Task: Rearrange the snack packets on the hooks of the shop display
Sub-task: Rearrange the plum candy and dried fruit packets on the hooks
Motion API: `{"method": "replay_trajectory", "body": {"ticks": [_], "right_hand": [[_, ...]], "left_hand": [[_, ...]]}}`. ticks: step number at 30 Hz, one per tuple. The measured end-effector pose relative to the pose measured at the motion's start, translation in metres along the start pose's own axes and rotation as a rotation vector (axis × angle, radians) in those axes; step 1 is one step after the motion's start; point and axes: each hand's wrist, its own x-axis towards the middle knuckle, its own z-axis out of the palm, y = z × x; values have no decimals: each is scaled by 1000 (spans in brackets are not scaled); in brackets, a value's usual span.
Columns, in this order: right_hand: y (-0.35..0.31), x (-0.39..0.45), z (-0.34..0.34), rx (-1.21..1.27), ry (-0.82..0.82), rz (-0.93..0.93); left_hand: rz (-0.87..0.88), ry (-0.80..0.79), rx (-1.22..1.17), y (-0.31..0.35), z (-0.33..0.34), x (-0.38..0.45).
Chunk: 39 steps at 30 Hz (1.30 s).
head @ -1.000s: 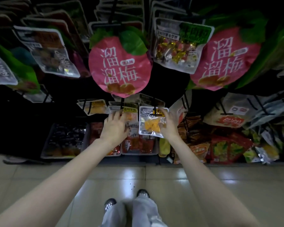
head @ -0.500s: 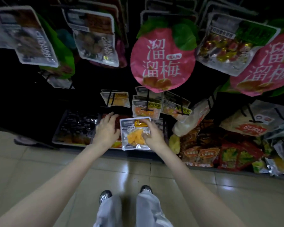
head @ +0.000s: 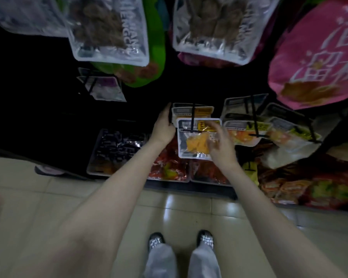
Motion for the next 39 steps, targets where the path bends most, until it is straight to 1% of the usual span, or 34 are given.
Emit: {"method": "replay_trajectory", "body": {"ticks": [3,7,12,15,18,21,27,29,32,35,39], "right_hand": [[1,4,2,-57,1,9],[6,1,3,-120,-52,-41],[5,-3,2,-147,-50,-89],[6,-3,-7,-178,-61,-111],[9,-3,-16,-215,-93,-120],[9,-2,-19,-253,-95,-129],[8,-3,-17,-261,-81,-167],[9,-5,-16,-238,-78,-157],[10,-7,-13,-183,-86,-103],[14,-9,-6,-130,-118,-38],[10,-13,-2,-73,-128,-94]], "left_hand": [[-5,-23,-85,-8,7,8],[-56,5,-127,-17,12,0],[-5,50,-133,-20,31,-27],[33,50,-73,-21,41,-35],[49,-20,-15,-20,42,-32],[28,-75,-15,-20,39,-26],[14,-96,16,-24,32,-20],[12,-52,-64,-21,29,-22],[-13,112,-142,-18,23,-34],[79,218,-34,-22,25,-48],[211,267,121,-23,34,-60]]}}
